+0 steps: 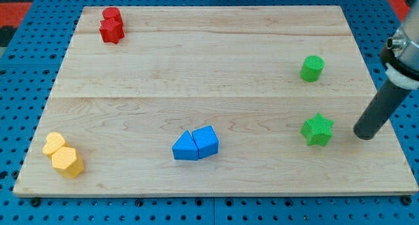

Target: Slide green star towards top center

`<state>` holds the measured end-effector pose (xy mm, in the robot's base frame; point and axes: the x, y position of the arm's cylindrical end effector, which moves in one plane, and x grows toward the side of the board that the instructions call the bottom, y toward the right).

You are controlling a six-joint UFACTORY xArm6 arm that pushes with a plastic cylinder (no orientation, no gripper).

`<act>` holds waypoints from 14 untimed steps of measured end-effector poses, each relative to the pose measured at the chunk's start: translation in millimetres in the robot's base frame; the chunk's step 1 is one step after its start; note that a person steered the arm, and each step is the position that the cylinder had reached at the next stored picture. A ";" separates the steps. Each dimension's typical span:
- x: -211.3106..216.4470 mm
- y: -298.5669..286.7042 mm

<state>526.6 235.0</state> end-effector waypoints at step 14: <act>-160.4 -313.3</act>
